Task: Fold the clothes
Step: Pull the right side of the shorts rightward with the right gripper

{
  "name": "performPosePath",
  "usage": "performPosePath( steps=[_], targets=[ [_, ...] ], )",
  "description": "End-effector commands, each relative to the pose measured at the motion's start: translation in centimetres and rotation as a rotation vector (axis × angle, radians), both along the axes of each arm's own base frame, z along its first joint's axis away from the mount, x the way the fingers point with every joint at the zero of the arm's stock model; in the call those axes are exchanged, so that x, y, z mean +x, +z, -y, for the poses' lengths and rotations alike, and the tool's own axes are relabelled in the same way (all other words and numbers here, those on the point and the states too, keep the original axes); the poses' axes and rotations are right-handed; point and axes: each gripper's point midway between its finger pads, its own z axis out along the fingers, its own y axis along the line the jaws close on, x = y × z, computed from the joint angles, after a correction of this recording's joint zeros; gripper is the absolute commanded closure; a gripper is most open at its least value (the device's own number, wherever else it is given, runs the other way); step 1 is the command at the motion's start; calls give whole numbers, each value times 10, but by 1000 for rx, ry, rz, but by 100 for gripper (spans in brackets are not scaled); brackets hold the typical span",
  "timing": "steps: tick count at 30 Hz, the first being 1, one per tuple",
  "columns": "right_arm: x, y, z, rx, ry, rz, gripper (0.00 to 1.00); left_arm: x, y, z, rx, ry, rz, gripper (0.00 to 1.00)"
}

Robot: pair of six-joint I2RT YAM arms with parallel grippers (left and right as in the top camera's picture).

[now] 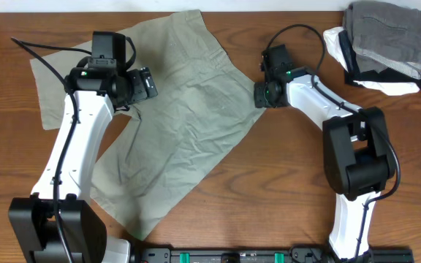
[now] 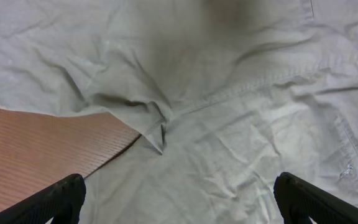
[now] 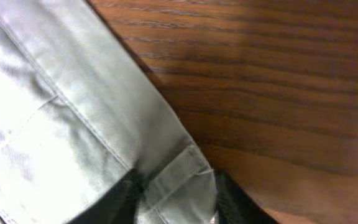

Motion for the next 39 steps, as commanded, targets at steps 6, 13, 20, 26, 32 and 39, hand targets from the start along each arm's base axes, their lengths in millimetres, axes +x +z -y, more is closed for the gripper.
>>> performPosePath(
  steps=[6,13,20,26,32,39],
  targets=[
    [-16,-18,34,-107,-153,-84,99,-8,-2,0,5,0,-35,2],
    [-44,1,99,-164,-400,-200,99,-14,-4,8,7,-23,-60,2],
    [-103,9,147,-234,-722,-415,98,-16,-4,35,9,-94,-56,2],
    [-134,16,147,-287,-700,-534,99,-18,-5,52,11,-137,-59,2],
    [-138,29,127,-307,-635,-511,98,-18,-5,54,6,-128,-55,2],
    [-104,75,122,-253,-600,-258,98,-6,1,50,22,-94,-2,2]
  ],
)
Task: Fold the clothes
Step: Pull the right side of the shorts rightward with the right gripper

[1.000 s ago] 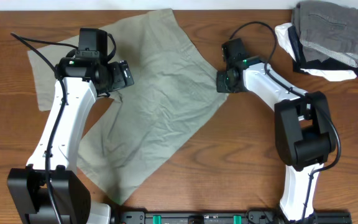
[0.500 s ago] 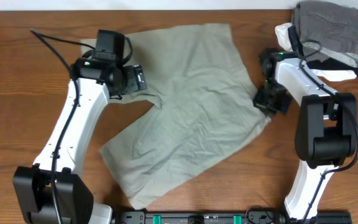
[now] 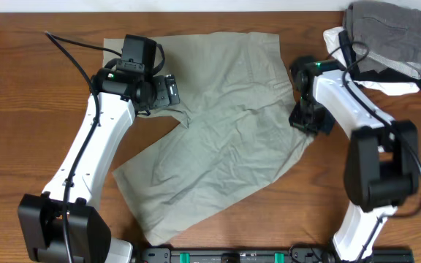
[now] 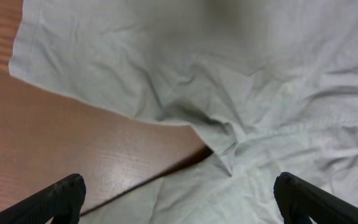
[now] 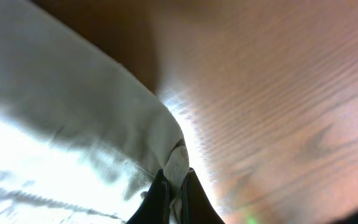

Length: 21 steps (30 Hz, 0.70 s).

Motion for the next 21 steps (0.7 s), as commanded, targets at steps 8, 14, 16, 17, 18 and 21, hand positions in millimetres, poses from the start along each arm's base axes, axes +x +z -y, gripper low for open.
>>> performPosePath(
  steps=[8,14,16,17,18,21],
  targets=[
    [52,93,-12,79,334,379,20,1,32,-51,9,231,93,2],
    [68,92,-32,143,384,434,16,-7,32,-68,21,264,68,2],
    [88,90,-39,137,438,493,17,-7,30,-69,22,265,62,2],
    [99,89,-43,132,470,524,19,-7,29,-69,23,265,59,2],
    [112,87,-47,126,511,559,22,-6,29,-69,22,265,59,2],
    [151,79,-62,104,597,667,21,-6,23,-68,25,265,46,2]
  ],
)
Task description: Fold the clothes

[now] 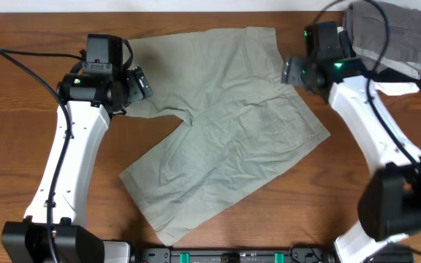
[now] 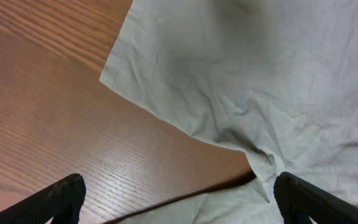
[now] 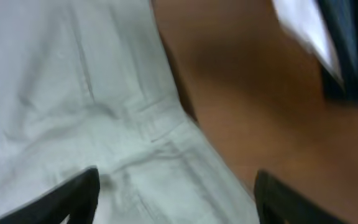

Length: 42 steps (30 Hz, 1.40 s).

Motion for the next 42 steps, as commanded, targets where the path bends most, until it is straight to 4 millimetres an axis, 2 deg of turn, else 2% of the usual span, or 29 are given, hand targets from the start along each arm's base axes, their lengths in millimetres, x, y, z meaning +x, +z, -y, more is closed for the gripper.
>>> performPosePath(
  steps=[1,3,6,10,12,14,16,21,30,36,42],
  targets=[
    [28,-28,-22,-70,155,44,21,1,-7,-3,9,12,-22,2],
    [45,-41,-35,-75,222,90,21,-1,-11,-3,10,12,-34,2],
    [60,-67,-48,-88,261,117,29,-3,-18,-3,11,12,-47,2],
    [62,-103,-51,-92,268,74,60,-5,-25,-3,12,12,-55,2],
    [59,-118,-50,-94,272,38,80,-4,-27,-3,9,20,-53,2],
    [55,-129,-49,-98,273,9,92,-2,-27,-3,8,20,-45,2],
    [52,-137,-47,-98,259,-16,99,-1,-26,-3,7,20,-38,2],
    [44,-156,-29,-102,135,-77,99,-1,-26,-3,5,24,-40,2],
    [23,-203,2,-137,-56,-201,99,-2,-27,-3,1,33,-44,2],
    [11,-207,43,-138,-361,-217,98,-1,-34,-3,0,35,-62,2],
    [4,-209,57,-65,-538,-219,99,0,-54,2,-22,24,-120,2]
  ],
)
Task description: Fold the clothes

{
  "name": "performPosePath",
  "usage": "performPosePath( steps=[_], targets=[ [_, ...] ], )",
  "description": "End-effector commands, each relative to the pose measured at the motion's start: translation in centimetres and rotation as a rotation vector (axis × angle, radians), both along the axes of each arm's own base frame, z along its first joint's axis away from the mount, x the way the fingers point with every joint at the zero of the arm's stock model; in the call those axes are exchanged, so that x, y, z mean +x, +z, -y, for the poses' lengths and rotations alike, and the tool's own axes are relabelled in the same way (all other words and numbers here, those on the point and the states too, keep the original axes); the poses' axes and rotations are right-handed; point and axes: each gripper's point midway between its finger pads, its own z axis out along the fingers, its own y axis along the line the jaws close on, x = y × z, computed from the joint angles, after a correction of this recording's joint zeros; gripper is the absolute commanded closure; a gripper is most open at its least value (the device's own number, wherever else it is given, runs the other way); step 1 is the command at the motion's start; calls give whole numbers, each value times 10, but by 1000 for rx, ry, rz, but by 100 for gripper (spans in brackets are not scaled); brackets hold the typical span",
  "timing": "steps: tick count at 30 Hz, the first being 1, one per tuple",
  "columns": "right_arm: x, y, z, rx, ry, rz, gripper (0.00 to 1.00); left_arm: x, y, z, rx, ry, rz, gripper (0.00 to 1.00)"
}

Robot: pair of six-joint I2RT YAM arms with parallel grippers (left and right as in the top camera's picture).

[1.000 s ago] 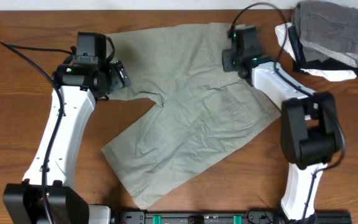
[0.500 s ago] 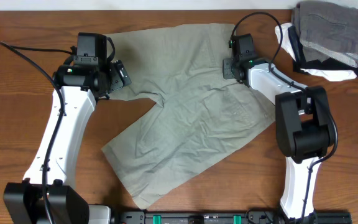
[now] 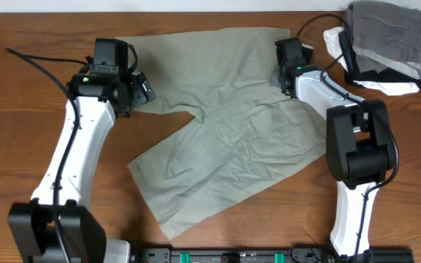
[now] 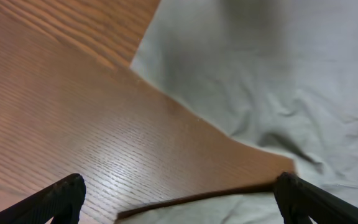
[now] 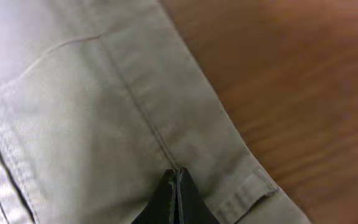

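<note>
Olive-grey shorts [image 3: 225, 124] lie spread on the wooden table [image 3: 28, 168], waistband to the right and both legs pointing left. My right gripper [image 3: 278, 74] is at the waistband's upper right corner. In the right wrist view it [image 5: 176, 186] is shut on a pinch of the waistband cloth [image 5: 73, 112] at a seam. My left gripper [image 3: 140, 88] hovers open by the upper leg. In the left wrist view its fingers [image 4: 61, 198] stand wide apart over bare wood and the leg's hem [image 4: 260, 74], holding nothing.
A pile of other clothes [image 3: 386, 36], grey on top of white and black, sits at the back right corner, close to the right arm. The table's far edge runs just behind the shorts.
My right gripper was open above the waistband; now it is down at the upper right corner and shut on the cloth. The left gripper, still open, sits slightly farther off the leg, over more wood.
The shorts first lay slanted, my right gripper shut on the waistband edge and the left open over the crotch. Then they lay turned and farther right, still held. Then the right gripper was open above them. Now it is shut on the waistband's upper corner.
</note>
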Motion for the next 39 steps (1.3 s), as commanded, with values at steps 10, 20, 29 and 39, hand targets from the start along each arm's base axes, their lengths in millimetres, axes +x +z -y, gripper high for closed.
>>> performPosePath(
  steps=[10,20,29,39],
  targets=[
    [-20,-60,13,152,-225,-66,98,3,-47,2,-7,3,-117,2],
    [8,-17,-22,186,96,12,75,29,-43,4,-3,-26,-18,2],
    [-28,109,-17,139,237,46,22,1,-49,29,-146,-87,-132,1],
    [-90,188,3,132,237,35,15,-54,-13,22,-126,-75,-216,1]
  ],
)
